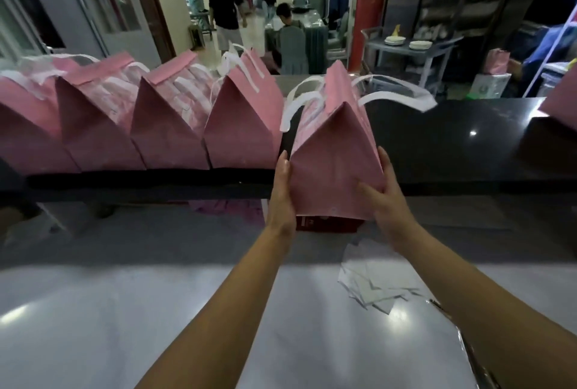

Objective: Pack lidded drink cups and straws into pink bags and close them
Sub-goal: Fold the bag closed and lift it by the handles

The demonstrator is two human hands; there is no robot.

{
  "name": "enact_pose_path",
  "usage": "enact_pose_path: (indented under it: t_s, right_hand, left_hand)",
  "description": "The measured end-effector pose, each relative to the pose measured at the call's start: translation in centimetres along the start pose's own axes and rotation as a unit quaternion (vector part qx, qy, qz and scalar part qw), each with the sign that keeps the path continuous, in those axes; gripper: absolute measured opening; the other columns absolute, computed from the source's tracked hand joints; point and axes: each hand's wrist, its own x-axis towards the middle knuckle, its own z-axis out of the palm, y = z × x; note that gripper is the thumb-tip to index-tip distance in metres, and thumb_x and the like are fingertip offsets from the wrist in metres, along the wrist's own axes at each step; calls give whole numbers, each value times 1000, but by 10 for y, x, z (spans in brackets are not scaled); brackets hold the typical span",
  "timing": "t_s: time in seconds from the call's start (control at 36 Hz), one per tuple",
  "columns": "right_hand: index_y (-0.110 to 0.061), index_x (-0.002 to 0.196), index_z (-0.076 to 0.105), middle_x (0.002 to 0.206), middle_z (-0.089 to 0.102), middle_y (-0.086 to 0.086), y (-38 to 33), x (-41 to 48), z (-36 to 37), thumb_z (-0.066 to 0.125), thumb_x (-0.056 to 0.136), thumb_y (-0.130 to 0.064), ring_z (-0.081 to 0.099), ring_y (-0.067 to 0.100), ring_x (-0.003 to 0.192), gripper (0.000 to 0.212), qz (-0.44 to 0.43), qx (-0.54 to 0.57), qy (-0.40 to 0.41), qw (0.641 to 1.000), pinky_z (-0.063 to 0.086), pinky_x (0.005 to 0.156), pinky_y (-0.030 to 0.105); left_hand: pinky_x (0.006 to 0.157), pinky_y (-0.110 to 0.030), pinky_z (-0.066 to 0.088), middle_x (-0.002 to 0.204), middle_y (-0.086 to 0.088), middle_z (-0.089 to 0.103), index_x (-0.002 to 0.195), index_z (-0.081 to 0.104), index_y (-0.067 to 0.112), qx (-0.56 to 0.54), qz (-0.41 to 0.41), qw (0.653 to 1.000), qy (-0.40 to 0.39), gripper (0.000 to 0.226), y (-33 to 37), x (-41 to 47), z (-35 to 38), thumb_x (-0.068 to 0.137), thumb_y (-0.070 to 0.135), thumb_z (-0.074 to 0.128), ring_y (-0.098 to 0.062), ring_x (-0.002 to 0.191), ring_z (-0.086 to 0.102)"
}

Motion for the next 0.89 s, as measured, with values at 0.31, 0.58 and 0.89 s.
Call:
enact_pose_path:
  t_s: [0.31,0.58,0.89]
  right_hand:
    - [-57,135,39,126,62,-12,23,66,-1,81,73,-48,65,2,106,76,-3,-37,-6,999,56,75,17]
    - [-47,139,35,114,60,-21,25,132,13,78,80,-46,62,-1,99,73,41,-74,-32,996,50,74,18]
    - [-33,144,36,119,62,-10,26,145,15,77,83,-41,64,13,107,74,70,-88,-43,993,53,79,24]
  left_hand:
    - [119,-36,34,151,16,45,154,27,41,123,20,992,-26,75,-12,8,1,88,55,59,0,136,45]
    - [100,-24,37,134,17,47,158,16,35,237,-27,971,-11,92,9,55,2,85,35,72,-6,122,48]
    - [107,-26,37,149,8,47,159,16,35,264,-37,963,-36,90,14,66,-8,88,32,72,-10,130,47]
